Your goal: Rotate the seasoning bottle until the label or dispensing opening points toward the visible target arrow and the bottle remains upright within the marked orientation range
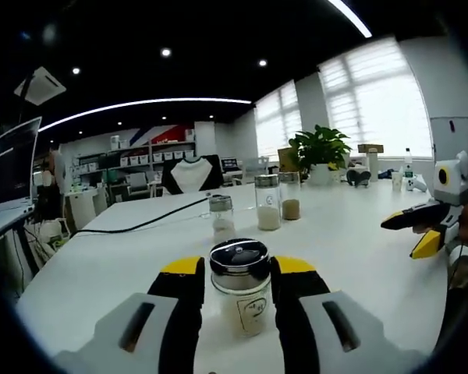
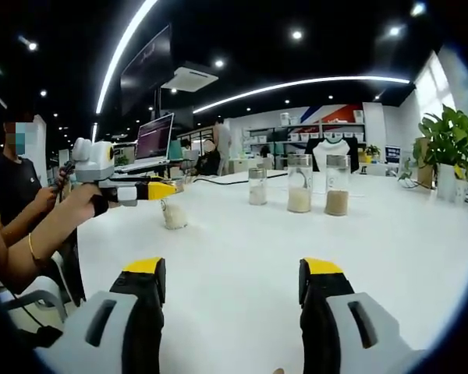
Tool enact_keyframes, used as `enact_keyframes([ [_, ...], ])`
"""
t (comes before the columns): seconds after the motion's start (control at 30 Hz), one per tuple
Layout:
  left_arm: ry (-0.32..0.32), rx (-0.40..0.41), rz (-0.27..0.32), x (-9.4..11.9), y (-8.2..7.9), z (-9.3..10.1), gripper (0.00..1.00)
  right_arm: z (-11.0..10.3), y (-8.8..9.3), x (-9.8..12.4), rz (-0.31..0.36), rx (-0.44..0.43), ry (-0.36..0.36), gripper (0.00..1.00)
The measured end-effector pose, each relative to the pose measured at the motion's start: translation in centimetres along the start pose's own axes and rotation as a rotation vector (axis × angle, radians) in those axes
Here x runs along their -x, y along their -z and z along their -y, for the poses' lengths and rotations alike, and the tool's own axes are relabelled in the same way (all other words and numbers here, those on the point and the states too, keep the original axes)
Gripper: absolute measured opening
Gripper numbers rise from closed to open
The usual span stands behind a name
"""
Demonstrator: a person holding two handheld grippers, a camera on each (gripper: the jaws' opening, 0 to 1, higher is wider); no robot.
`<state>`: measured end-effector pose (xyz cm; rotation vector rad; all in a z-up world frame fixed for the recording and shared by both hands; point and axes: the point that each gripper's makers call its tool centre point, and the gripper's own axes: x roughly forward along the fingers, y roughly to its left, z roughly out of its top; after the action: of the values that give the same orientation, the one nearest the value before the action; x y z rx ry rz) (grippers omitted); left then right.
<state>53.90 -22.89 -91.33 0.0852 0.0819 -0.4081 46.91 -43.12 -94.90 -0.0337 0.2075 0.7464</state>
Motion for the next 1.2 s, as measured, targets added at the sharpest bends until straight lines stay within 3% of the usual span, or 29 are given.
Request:
enact_keyframes([
  [0.43, -0.036, 0.018, -0.006, 0.4, 0.1, -0.7, 0.4, 0.4, 0.2, 0.4, 0.003, -0.006, 0.012, 0.7],
  [0.53, -0.037, 0.03, 0.015, 0.8, -0.4, -0.7, 0.4, 0.3, -0.1, 0.5, 0.015, -0.006, 0.009, 0.7],
  [0.7, -0.084, 0.028, 0.0, 1.2, -0.7, -1.4, 0.5, 0.3, -0.1, 0.6, 0.018, -0.004, 0.006, 0.7],
  [1.07, -0.124, 0.046, -0.005, 1.6, -0.6, -1.9, 0.56, 0.5, -0.2, 1.1, 0.027, -0.005, 0.014, 0.7],
  [1.2, -0.129, 0.035, 0.002, 1.5, -1.6, -1.5, 0.61, 0.6, -0.3, 1.1, 0.027, -0.002, 0.017, 0.7],
])
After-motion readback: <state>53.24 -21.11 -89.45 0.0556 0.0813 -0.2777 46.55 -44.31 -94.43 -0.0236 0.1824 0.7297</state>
